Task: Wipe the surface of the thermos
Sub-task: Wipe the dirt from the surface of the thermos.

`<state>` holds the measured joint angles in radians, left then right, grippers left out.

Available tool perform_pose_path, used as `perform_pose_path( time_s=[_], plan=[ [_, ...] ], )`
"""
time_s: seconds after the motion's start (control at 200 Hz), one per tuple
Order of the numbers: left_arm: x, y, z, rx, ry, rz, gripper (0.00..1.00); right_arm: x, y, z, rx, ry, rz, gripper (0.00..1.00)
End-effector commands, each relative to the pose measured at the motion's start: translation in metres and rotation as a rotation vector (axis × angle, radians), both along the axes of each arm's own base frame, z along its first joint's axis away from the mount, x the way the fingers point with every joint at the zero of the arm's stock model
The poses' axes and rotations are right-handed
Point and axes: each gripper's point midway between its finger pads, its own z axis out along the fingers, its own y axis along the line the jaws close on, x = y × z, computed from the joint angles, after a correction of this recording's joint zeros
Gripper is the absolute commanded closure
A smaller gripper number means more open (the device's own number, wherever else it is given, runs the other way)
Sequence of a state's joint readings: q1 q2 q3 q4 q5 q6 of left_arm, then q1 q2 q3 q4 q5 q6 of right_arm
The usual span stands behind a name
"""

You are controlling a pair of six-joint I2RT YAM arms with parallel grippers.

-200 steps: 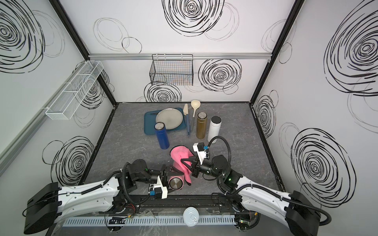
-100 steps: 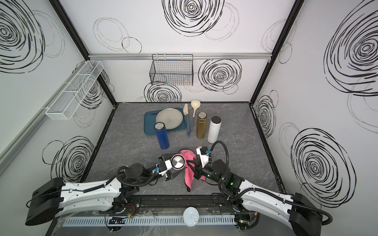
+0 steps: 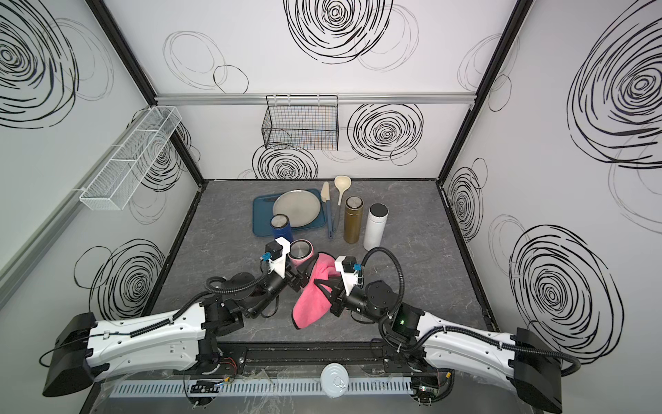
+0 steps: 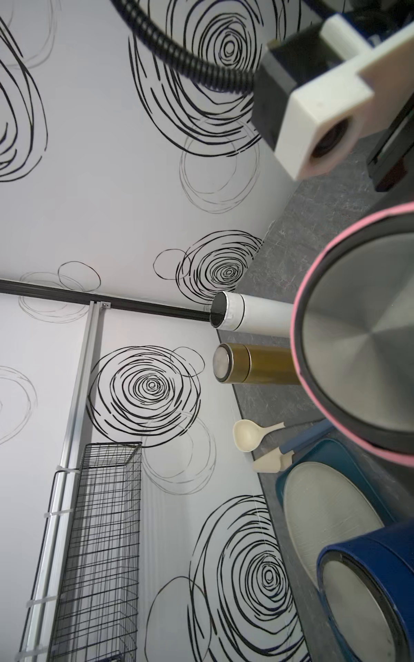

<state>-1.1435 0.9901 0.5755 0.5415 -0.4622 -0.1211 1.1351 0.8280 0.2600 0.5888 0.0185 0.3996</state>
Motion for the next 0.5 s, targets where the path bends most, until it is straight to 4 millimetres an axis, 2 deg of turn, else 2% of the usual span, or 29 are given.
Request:
perform_pose_path(
  time_s=[0.0, 0.075, 0.225, 0.305, 0.385, 0.495],
  plan=[
    [-0.02, -0.012, 0.041, -0.22, -0.008, -0.126, 1.0, 0.006, -0.003, -0.016, -0.013, 0.017, -0.044, 1.0],
    [-0.022, -0.012, 0.04, -0.236, -0.015, -0.12, 1.0, 0.002, 0.001, -0.009, -0.009, 0.013, -0.016, 1.0],
    [-0.024, -0.017, 0.037, -0.203, -0.003, -0.004, 1.0, -0.019, 0.018, 0.043, 0.046, -0.073, 0.064, 1.0],
    [-0.027, -0.018, 0.038, -0.188, -0.006, 0.073, 1.0, -0.025, 0.023, 0.061, 0.065, -0.117, 0.082, 1.0],
    [-0.02, -0.002, 0.032, -0.244, 0.057, 0.226, 1.0, -0.021, 0.023, 0.057, 0.058, -0.118, 0.059, 1.0],
    [-0.013, 0.007, 0.028, -0.251, 0.11, 0.328, 1.0, -0.012, 0.017, 0.022, 0.02, -0.069, 0.002, 1.0]
  ],
)
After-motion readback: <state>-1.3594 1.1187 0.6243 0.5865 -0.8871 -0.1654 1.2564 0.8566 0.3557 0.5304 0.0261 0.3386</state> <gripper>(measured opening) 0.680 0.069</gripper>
